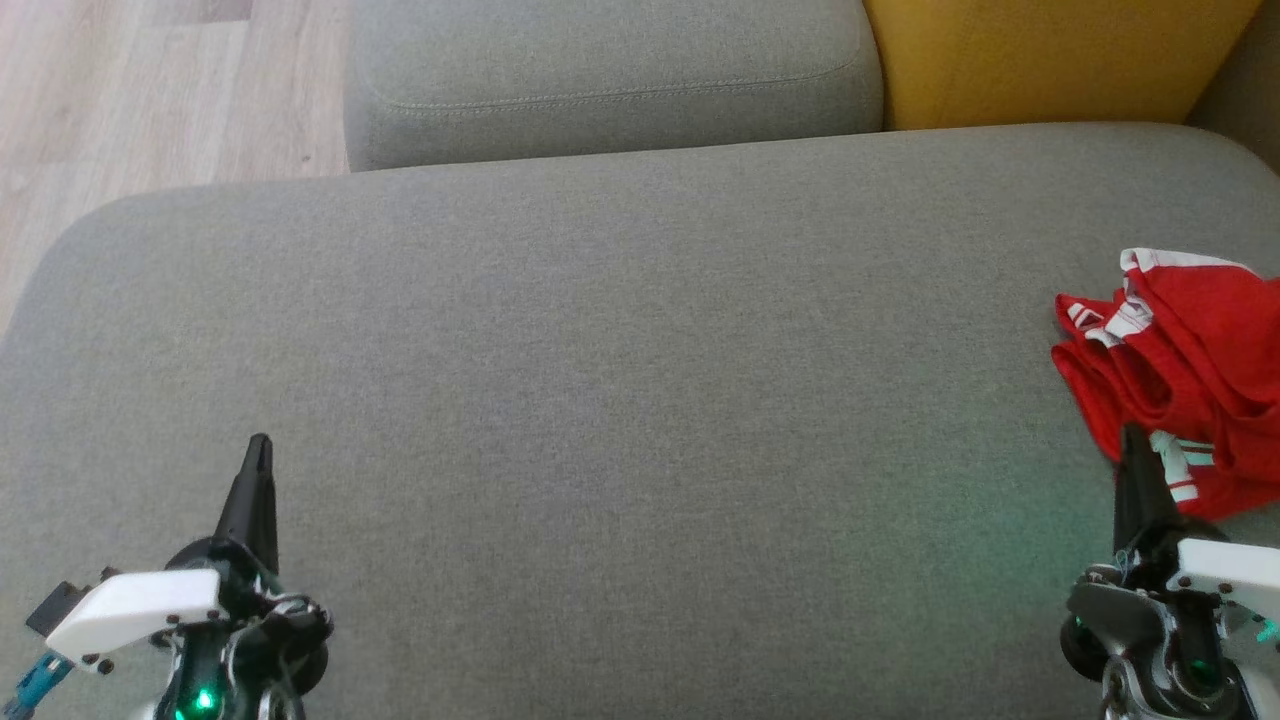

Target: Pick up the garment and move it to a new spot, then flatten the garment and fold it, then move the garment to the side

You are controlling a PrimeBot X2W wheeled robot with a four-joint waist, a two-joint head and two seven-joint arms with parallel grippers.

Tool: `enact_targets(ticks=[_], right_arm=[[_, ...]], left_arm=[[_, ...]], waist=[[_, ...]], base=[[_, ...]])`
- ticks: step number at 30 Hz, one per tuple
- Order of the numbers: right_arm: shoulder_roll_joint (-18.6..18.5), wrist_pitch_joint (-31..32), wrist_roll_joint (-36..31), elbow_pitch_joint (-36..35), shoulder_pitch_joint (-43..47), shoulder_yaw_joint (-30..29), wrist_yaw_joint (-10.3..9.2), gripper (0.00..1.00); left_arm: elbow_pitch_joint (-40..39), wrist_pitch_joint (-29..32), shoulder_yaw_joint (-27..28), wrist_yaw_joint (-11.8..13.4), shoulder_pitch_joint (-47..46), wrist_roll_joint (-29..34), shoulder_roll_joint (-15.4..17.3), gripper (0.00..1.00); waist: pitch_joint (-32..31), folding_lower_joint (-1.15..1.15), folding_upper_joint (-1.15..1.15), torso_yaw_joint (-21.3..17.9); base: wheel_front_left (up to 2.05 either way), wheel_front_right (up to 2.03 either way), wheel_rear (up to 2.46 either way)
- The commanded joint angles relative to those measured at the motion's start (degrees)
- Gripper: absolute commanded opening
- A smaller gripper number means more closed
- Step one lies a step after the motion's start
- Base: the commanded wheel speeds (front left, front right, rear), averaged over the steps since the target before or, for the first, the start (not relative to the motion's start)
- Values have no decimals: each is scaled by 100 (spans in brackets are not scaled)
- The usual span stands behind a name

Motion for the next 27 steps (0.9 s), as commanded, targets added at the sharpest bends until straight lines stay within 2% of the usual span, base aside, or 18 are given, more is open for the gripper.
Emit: enact_targets(ticks=[1,27], right_arm=[[-26,51,-20,-178,-294,116,40,0],[-16,63,-32,-177,-295,102,40,0]], left_arm=[[-166,57,189,-41,-309,37,40,0],[-166,70,206,-41,-310,50,29,0]], waist=[[0,0,0,0],[0,0,0,0]], base=[[0,0,0],[0,0,0]])
